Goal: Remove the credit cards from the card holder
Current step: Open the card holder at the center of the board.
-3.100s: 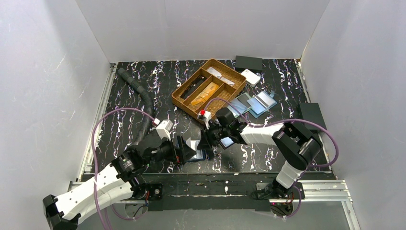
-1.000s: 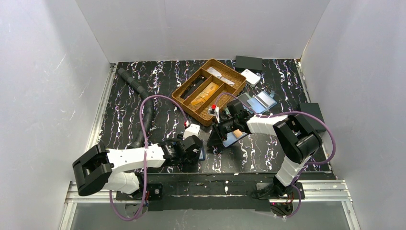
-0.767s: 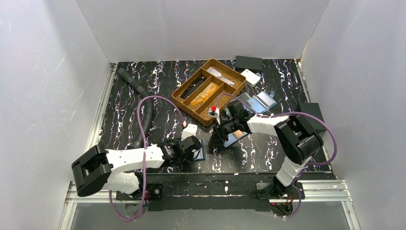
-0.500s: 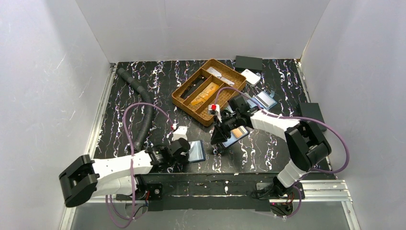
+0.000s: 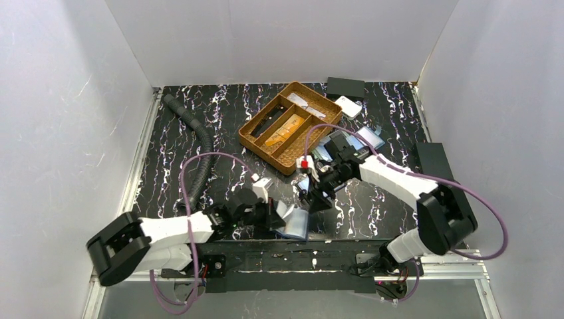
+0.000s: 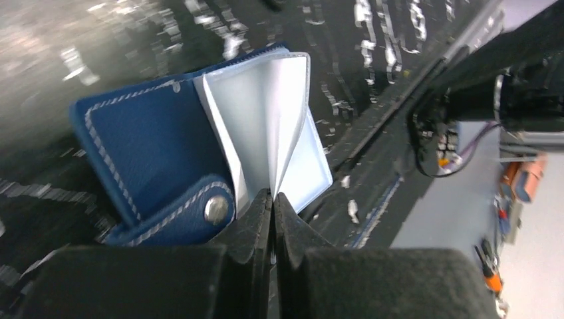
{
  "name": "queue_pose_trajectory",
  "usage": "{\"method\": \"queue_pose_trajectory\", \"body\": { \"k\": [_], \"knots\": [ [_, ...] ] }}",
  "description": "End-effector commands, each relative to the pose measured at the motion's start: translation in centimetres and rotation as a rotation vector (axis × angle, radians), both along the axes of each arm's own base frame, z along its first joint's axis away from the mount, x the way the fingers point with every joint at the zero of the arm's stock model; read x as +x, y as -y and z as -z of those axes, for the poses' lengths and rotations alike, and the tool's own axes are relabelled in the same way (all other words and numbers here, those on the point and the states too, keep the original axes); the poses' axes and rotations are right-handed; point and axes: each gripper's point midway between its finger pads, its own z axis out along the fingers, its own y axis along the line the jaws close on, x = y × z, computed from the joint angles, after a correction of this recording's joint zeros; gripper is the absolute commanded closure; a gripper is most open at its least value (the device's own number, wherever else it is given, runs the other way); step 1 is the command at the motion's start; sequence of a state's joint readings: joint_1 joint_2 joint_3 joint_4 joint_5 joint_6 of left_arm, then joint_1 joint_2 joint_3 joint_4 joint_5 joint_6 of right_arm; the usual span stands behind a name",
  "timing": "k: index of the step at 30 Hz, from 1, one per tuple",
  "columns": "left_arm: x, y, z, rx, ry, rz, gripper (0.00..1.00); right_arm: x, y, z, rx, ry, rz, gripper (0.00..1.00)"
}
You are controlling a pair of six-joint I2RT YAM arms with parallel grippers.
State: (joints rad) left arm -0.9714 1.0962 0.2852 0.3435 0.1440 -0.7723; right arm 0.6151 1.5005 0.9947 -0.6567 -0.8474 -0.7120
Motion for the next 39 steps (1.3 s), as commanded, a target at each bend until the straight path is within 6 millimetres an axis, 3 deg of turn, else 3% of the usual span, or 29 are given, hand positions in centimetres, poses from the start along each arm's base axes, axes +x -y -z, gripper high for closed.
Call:
{"method": "queue_pose_trajectory", "body": {
  "k": [1, 7, 13, 17, 24, 39],
  "knots": [
    [0.0, 5.3, -3.6, -0.164, 0.055, 0.201, 1.0, -1.2, 1.6, -0.4, 0.052, 0.098, -0.009, 0.31],
    [2.1, 7.0, -0.8, -0.16, -0.038, 0.128, 1.0, -1.6, 2.6, 0.4, 0.118, 0.114, -0.025, 0.26],
    [5.0, 3.9, 2.1, -0.105, -0.095, -0.13, 1.0, -2.6, 3.7, 2.8, 0.093, 0.164, -0.158, 0.25],
    [4.8, 2.6, 3.5, -0.067, -0.143, -0.194, 1.0, -2.9, 4.0, 3.2, 0.1, 0.288, -0.254, 0.23],
    [4.0, 2.3, 4.2, -0.048, -0.181, -0.185, 1.0, -1.4, 2.8, 4.3, 0.047, 0.4, -0.33, 0.23],
    [3.6, 2.3, 4.4, -0.031, -0.191, -0.158, 1.0, 0.4, 2.2, 5.6, -0.033, 0.487, -0.289, 0.34]
  ]
}}
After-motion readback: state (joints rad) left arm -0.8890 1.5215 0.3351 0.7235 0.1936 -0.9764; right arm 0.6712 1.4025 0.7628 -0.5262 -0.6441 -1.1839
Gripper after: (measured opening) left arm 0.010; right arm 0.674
